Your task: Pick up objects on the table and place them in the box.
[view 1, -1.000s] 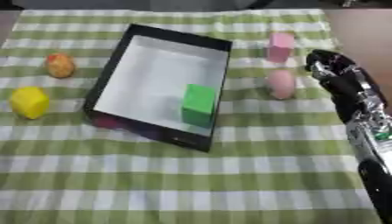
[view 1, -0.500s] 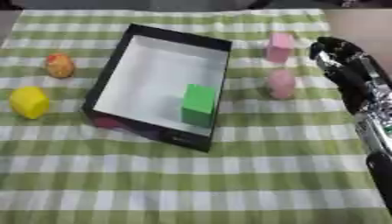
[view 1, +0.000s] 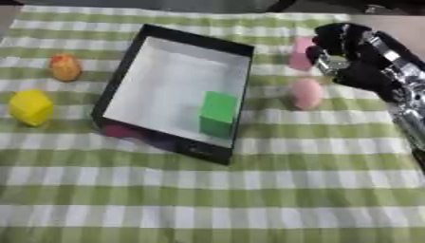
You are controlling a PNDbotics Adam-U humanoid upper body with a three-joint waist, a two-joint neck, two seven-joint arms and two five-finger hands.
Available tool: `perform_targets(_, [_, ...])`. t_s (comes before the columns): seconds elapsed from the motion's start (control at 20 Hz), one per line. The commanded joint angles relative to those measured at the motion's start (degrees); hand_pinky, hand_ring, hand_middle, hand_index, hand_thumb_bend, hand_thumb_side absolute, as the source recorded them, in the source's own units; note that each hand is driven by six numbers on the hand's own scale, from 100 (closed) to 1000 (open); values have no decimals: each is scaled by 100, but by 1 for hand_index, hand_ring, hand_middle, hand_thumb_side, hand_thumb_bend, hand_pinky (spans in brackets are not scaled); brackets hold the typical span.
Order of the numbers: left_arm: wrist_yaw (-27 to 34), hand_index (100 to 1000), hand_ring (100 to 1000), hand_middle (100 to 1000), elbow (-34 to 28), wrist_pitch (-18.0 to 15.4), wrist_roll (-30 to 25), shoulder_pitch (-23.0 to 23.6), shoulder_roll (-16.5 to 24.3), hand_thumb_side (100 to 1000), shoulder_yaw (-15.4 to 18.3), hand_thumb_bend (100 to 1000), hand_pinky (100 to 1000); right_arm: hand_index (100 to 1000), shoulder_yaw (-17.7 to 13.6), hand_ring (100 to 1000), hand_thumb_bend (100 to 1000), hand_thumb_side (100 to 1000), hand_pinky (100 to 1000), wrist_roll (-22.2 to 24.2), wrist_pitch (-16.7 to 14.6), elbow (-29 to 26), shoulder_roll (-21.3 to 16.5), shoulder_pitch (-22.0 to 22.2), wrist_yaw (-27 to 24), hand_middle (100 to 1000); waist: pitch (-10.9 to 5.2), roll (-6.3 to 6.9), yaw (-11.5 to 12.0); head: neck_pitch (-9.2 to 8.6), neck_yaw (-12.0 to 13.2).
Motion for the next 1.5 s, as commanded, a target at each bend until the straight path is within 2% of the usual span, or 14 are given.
perform_targets(0.05, [-61, 773, 675, 686, -70, 12, -11, -21, 207, 628, -1, 414, 739, 816, 309, 840, 313, 412, 903, 319, 48, -76, -688, -310, 336, 755, -171, -92, 3, -16, -7])
perform_targets(0.2, [-59, 773, 675, 686, -66, 12, 3, -2, 204, 628, 16, 414, 739, 816, 699, 840, 321, 411, 901, 619, -44, -37, -1176, -532, 607, 755, -172, -76, -19, -16, 6])
perform_targets(0.55, [-43, 773, 676, 686, -60, 22, -19, -18, 192, 629, -15, 411, 739, 837, 549, 856, 342, 436, 906, 1308, -345, -359, -2296, -460, 474, 778, -149, -62, 21, -16, -52])
perform_targets(0.85, [-30, 773, 677, 686, -57, 37, -70, -53, 173, 629, -65, 410, 739, 852, 574, 870, 415, 412, 911, 1899, -627, -549, -3122, -473, 174, 792, -138, -35, 101, -16, -178])
perform_targets(1.1, [-21, 773, 678, 686, -52, 42, -85, -51, 166, 630, -77, 409, 740, 855, 640, 855, 476, 365, 904, 2443, -629, -138, -3052, -712, 226, 788, -132, -35, 132, -16, -205])
perform_targets(1.5, [-16, 773, 679, 687, -53, 44, -93, -48, 162, 630, -77, 408, 740, 848, 836, 847, 494, 335, 896, 3331, -706, 525, -2732, -1256, 589, 780, -123, -23, 139, -16, -204])
